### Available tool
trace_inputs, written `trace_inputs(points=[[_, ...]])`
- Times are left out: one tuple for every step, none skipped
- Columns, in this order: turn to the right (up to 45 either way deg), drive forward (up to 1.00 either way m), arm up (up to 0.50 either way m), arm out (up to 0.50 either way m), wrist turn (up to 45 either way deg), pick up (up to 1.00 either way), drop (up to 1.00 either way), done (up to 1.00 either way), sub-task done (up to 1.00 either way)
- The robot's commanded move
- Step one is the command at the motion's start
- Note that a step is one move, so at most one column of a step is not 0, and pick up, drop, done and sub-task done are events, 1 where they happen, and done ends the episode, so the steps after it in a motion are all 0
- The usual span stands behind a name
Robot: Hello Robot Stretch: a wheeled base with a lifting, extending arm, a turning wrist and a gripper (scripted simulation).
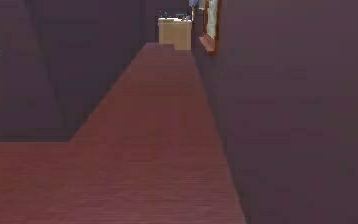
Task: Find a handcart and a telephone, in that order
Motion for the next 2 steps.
trace_inputs(points=[[-45.0, 0.0, 0.0, 0.0, 0.0, 0.0, 0.0, 0.0, 0.0], [-24.0, 0.0, 0.0, 0.0, 0.0, 0.0, 0.0, 0.0, 0.0]])
